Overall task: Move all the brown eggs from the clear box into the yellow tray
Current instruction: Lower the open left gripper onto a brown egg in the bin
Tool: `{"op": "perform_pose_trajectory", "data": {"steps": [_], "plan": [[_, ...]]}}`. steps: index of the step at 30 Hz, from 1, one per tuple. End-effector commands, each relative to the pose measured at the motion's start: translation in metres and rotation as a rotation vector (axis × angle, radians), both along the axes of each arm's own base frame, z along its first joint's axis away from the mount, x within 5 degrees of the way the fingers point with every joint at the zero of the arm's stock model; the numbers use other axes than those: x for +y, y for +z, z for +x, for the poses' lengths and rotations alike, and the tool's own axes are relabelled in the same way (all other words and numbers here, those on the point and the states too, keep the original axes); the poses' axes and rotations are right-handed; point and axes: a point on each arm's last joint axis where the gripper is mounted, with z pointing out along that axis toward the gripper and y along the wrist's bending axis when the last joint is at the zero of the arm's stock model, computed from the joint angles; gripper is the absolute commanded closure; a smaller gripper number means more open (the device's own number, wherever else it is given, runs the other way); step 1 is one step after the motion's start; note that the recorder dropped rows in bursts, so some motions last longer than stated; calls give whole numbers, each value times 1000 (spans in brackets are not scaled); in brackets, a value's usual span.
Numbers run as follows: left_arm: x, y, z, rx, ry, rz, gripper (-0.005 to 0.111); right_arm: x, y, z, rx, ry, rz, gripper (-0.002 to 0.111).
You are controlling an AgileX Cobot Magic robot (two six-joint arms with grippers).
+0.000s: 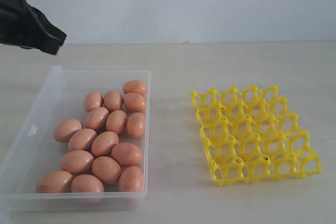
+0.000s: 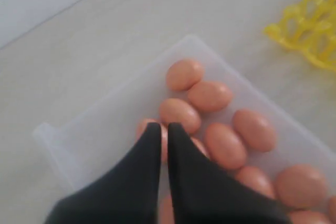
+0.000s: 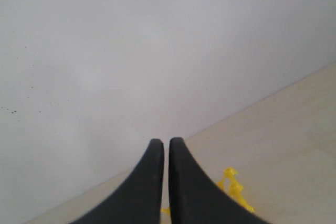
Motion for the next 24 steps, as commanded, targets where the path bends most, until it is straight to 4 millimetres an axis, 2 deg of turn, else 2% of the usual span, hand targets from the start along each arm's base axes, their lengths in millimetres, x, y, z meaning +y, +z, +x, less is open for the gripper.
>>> {"op": "perform_pose_trajectory", "data": {"steps": [1,8,14,18,21,22,24], "plan": [[-17,-14,23,-74,14,158,103,0,0,0,-4,-2,-5,108],[-23,-38,38,177,115,185,103,0,0,0,-4,-2,-5,108],[-32,-62,47,325,105,149,101,0,1,0,-8,-2,-5,108],[-42,-83,50,406,56,99,77,0,1,0,-8,-2,-5,108],[-47,-97,54,446,44,73,52,0,1,0,-8,-2,-5,108],[-48,-102,55,461,46,71,47,0,1,0,-8,-2,-5,108],[-49,-110,56,478,45,80,45,0,1,0,-8,-2,-5,108]]}}
